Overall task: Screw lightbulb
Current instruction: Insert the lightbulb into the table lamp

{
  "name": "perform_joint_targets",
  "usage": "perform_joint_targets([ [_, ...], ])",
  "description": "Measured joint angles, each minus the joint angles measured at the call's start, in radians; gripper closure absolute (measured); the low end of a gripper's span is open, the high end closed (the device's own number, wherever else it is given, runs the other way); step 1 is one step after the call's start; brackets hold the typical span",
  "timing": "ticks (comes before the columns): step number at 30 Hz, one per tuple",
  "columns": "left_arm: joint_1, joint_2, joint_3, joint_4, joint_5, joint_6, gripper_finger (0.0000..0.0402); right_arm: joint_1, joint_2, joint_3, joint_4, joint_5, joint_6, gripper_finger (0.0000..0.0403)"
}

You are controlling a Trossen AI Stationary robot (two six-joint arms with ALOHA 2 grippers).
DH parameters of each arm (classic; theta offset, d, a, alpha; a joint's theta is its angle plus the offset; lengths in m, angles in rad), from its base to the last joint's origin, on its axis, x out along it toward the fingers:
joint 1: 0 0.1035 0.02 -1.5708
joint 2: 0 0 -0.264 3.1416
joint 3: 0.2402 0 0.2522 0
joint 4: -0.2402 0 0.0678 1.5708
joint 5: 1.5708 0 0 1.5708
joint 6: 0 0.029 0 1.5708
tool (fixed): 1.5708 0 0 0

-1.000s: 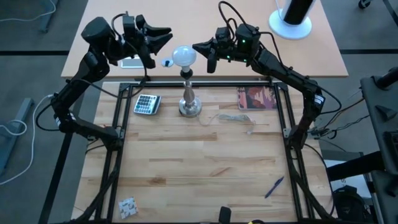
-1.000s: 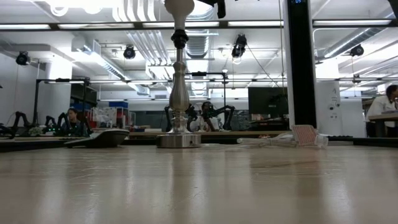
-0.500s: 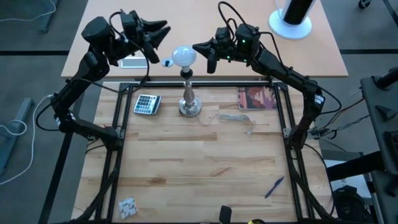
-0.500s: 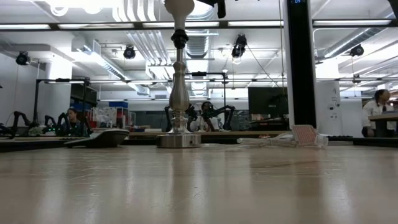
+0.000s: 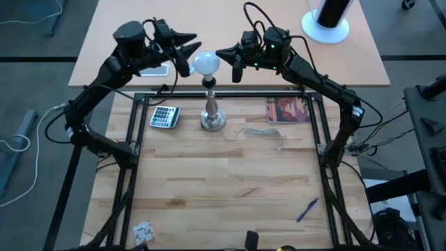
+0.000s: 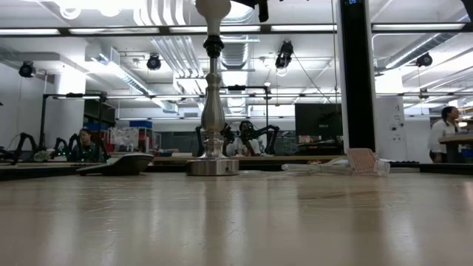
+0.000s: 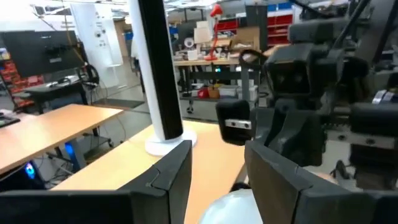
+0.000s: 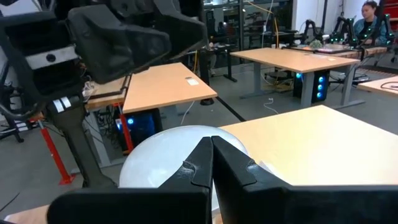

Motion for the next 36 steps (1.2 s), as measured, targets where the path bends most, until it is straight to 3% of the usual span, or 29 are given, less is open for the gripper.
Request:
perform_joint_targets([
  [11, 0.001, 0.002, -0.019, -0.039, 0.0, 0.111, 0.0249, 0.0, 0.0, -0.012, 0.044, -0.011, -0.047, 0.0403],
  [23, 0.0, -0.017, -0.054, -0.059, 0.0, 0.083, 0.0252, 0.0, 0.011, -0.022, 0.042, -0.023, 0.003, 0.0403],
  [30, -0.006, -0.082, -0.051, -0.176, 0.078, 0.015, 0.0246, 0.0, 0.021, -0.023, 0.041, -0.036, 0.018, 0.0403],
  [36, -0.01, -0.078, -0.055, -0.24, 0.079, 0.03, 0.0243, 0.0, 0.021, -0.023, 0.038, -0.034, 0.011, 0.0403],
])
